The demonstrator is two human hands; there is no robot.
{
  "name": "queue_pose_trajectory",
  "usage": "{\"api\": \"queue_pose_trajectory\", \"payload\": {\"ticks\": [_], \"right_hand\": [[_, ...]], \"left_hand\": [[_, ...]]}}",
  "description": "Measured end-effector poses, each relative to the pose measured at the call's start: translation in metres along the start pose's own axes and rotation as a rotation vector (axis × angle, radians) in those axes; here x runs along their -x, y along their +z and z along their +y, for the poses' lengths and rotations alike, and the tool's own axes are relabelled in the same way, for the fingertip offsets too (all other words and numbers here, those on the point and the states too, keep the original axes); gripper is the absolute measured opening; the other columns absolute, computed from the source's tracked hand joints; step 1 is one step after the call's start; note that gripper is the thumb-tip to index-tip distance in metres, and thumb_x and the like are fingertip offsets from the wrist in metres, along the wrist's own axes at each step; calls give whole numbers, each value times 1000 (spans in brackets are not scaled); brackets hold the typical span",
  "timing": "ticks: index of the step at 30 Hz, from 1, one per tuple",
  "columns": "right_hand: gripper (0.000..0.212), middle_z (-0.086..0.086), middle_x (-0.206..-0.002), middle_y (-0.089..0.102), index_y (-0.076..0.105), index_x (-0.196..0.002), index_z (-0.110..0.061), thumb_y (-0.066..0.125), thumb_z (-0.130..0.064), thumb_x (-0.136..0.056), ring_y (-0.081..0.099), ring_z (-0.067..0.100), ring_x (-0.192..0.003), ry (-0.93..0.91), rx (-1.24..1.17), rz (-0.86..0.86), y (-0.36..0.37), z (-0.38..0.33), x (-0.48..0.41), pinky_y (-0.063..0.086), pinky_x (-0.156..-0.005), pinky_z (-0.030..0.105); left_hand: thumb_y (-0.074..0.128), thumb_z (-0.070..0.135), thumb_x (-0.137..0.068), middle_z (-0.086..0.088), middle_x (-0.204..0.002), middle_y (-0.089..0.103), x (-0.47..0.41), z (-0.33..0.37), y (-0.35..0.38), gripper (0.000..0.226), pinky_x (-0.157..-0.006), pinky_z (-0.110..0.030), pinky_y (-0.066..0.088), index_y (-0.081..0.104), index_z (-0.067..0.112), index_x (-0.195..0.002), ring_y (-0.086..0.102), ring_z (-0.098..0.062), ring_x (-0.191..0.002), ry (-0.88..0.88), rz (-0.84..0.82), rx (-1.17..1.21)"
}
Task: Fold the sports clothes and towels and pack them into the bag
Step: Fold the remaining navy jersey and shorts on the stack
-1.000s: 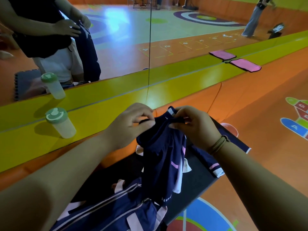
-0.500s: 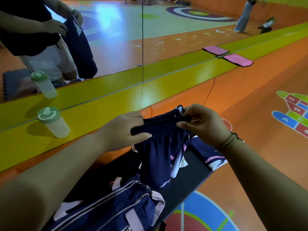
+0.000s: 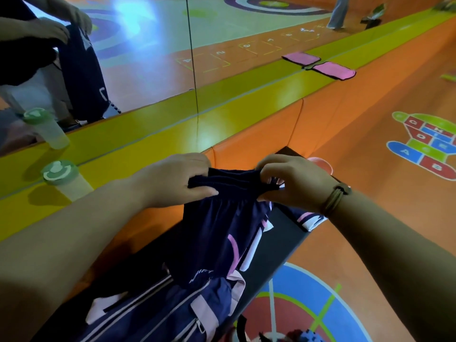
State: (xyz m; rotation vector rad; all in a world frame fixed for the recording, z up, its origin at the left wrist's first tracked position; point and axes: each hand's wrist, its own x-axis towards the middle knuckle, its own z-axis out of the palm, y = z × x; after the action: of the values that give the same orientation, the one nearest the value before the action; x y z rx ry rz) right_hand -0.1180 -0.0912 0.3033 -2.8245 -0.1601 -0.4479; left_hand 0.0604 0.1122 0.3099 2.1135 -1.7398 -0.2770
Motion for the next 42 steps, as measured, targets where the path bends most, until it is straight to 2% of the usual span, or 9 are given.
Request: {"api": "queue_pose_trajectory", "payload": {"ticks": [5,10,16,23,27,31,34,37,42], "right_hand": [[27,4,-93,67,54,-74,-19,68,-42,-73,63,31,-77,77,33,-79,-1,0,13,51,-61,42],[27,3,-89,66,64,-85,-11,74,-34,-76,61,25,-79,233,10,-118,-8,-5,34,50,-68,41],[29,0,-76,60,57,-80,-12,79,-29,-72,60,23,-72,461,-63,-85,-13,-9,72,50,-65,40],[36,-7,-89,58,55,-103,-18,76,-28,-75,54,13,-78,687,-161,-218,5,3,114,45,-71,26],[27,2,-93,56,64,-106,-12,67,-25,-83,43,12,-79,637,-108,-312,20,33,128,28,-66,20],[21,5,-97,63,58,-105,-14,62,-24,-87,47,15,-76,724,-162,-281,35,82,135,31,-62,23],[22,4,-99,64,55,-107,-15,59,-25,-88,50,19,-77,771,-137,-275,40,124,134,34,-64,29],[20,8,-101,64,55,-105,-13,59,-21,-88,56,26,-85,796,-134,-197,32,162,127,41,-68,34],[18,12,-99,58,56,-101,-9,61,-16,-85,54,30,-87,726,-21,-20,19,208,121,39,-67,35]], "left_hand": [[40,82,-69,5,-88,60,-10,-3,3,42,-75,-25,43,41,39,-67,55,-11,-83,99,29,-18],[38,78,-76,1,-81,58,-20,-2,16,55,-70,-29,40,45,24,-71,51,-11,-76,212,21,11],[73,57,-65,1,-81,61,-40,14,41,43,-70,-40,46,42,30,-76,55,-18,-74,66,-42,123],[79,27,-74,23,-97,48,-66,31,90,57,-74,3,31,48,28,-121,45,24,-85,159,-296,176],[73,34,-79,14,-109,54,-89,27,126,46,-81,0,29,56,23,-120,47,2,-98,200,-352,98],[65,34,-85,11,-113,51,-130,23,155,41,-82,-7,29,52,23,-123,45,-1,-101,157,-365,33],[61,39,-86,15,-111,53,-171,21,170,36,-97,-28,38,49,32,-119,48,-4,-98,85,-349,-27],[65,34,-85,11,-96,52,-213,26,173,30,-83,-32,40,52,25,-110,45,-9,-83,34,-282,-41],[74,18,-79,-6,-98,57,-262,27,177,35,-76,-29,36,58,12,-110,53,-27,-93,118,-14,-87]]}}
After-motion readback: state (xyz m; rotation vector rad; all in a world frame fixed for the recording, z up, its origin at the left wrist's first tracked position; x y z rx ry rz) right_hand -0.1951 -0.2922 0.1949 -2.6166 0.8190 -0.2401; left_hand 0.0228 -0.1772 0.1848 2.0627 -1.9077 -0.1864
